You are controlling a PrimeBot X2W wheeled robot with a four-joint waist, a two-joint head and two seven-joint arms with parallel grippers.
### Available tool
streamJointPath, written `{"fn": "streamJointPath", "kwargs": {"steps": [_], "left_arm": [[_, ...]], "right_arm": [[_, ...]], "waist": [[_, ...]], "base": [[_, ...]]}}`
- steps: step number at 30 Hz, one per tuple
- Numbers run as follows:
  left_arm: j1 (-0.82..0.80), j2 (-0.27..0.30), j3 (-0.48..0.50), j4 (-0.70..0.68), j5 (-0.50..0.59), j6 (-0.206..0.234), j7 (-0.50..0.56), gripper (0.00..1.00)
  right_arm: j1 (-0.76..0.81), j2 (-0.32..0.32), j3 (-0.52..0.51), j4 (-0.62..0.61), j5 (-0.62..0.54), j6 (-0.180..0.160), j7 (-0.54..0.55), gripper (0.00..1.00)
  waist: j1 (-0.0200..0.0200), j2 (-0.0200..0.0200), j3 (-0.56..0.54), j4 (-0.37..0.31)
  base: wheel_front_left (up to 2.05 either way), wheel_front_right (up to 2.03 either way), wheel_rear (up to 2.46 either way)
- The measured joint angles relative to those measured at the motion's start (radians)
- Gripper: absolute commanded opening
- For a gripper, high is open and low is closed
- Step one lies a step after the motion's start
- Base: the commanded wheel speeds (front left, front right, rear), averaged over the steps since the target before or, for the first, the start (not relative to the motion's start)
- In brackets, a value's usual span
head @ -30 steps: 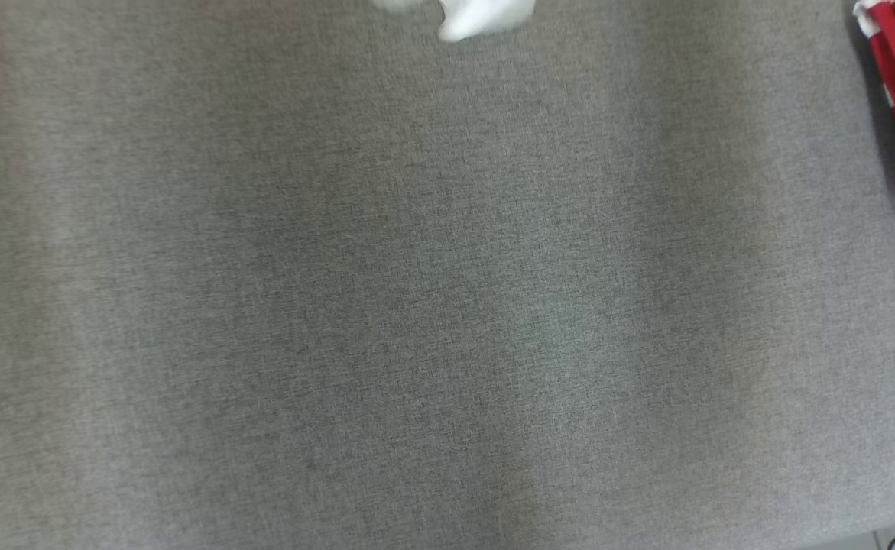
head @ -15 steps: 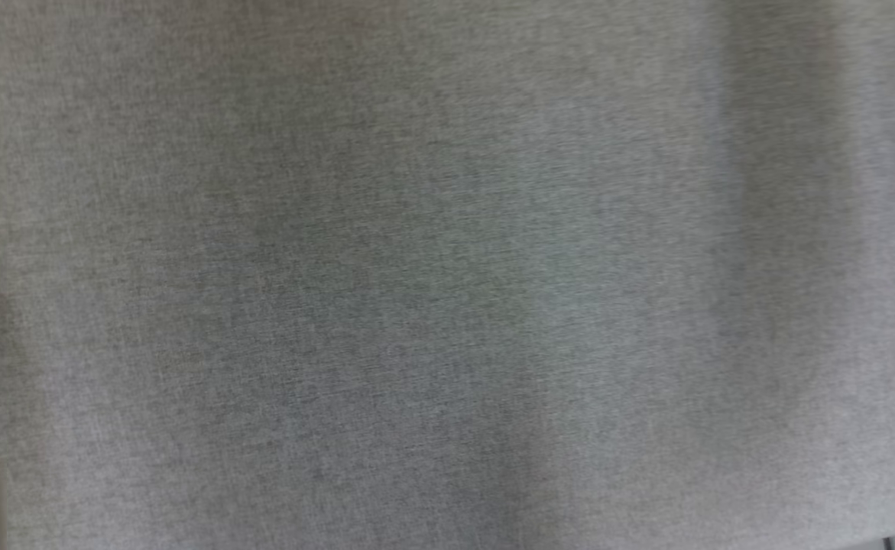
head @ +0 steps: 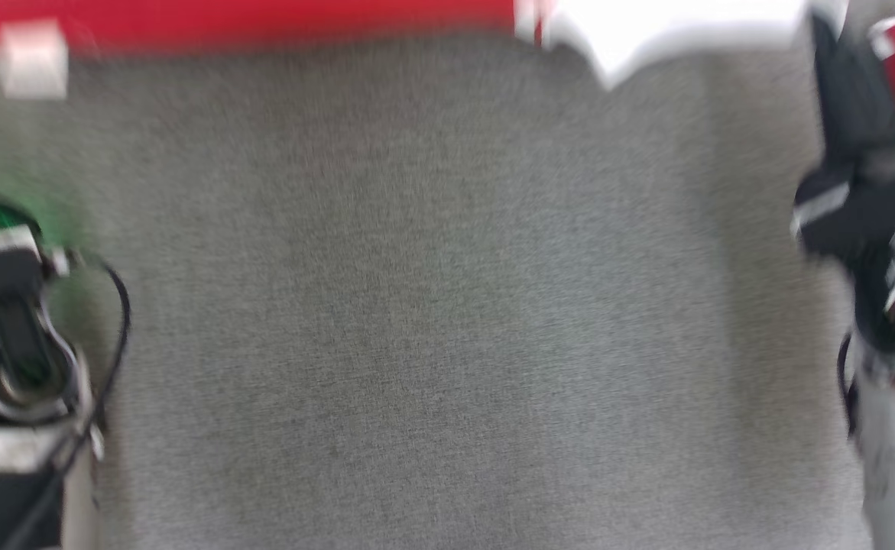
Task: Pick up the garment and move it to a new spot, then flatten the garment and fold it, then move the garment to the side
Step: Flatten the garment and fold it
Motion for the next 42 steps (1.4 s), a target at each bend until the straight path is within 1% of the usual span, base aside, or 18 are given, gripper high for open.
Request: {"fn": "streamJointPath", "kwargs": {"steps": [2,7,11,14,20,26,30,33,36,40,42], "left_arm": [[0.059,-0.012,0.000,0.012,-0.035,0.000,0.002,0.00],[0.199,-0.033,-0.036,0.054,-0.045,-0.001,0.010,0.00],[0.299,-0.056,-0.064,0.080,-0.046,0.002,0.011,0.00],[0.366,-0.067,-0.081,0.093,-0.037,0.006,0.010,0.00],[0.499,-0.092,-0.084,0.093,-0.020,0.007,0.006,0.00],[0.618,-0.111,-0.093,0.051,0.041,0.009,0.003,0.00],[0.671,-0.116,-0.128,0.031,0.104,0.031,0.002,0.00],[0.695,-0.115,-0.148,0.024,0.123,0.045,0.005,0.00],[0.720,-0.092,-0.173,0.017,0.171,0.070,0.022,0.00],[0.767,-0.084,-0.162,-0.009,0.168,0.104,0.037,0.00],[0.788,-0.067,-0.161,-0.025,0.174,0.115,0.050,0.00]], "right_arm": [[0.082,0.033,-0.044,-0.021,-0.044,0.000,0.086,0.00],[0.231,0.118,-0.111,-0.064,-0.138,0.000,0.280,0.00],[0.337,0.156,-0.130,-0.109,-0.172,0.000,0.434,0.00],[0.400,0.169,-0.143,-0.157,-0.202,0.000,0.509,0.00],[0.521,0.194,-0.168,-0.232,-0.204,0.000,0.603,0.00],[0.614,0.201,-0.214,-0.258,-0.199,0.000,0.641,0.00],[0.662,0.202,-0.218,-0.239,-0.162,0.000,0.649,0.00],[0.706,0.202,-0.206,-0.238,-0.159,0.000,0.686,0.00],[0.746,0.202,-0.195,-0.262,-0.161,0.000,0.735,0.00],[0.797,0.202,-0.187,-0.300,-0.164,0.000,0.808,0.00],[0.830,0.202,-0.186,-0.316,-0.156,0.000,0.846,0.00]], "waist": [[0.0000,0.0000,-0.039,0.000],[0.0000,0.0000,-0.142,0.001],[0.0001,0.0000,-0.223,0.002],[0.0002,0.0000,-0.279,0.003],[0.0003,0.0002,-0.371,0.008],[0.0003,0.0002,-0.432,0.021],[0.0004,0.0003,-0.447,0.040],[0.0005,0.0004,-0.455,0.053],[0.0004,0.0004,-0.462,0.059],[0.0005,0.0004,-0.469,0.060],[0.0004,0.0003,-0.472,0.061]], "base": [[0.00,0.00,0.00],[0.00,0.00,0.00],[0.00,0.00,0.00],[0.00,0.00,0.00],[0.00,0.00,0.00],[0.00,0.00,0.00],[0.00,0.00,0.00],[0.00,0.00,0.00],[0.00,0.00,0.00],[0.00,0.00,0.00],[0.00,0.00,0.00]]}}
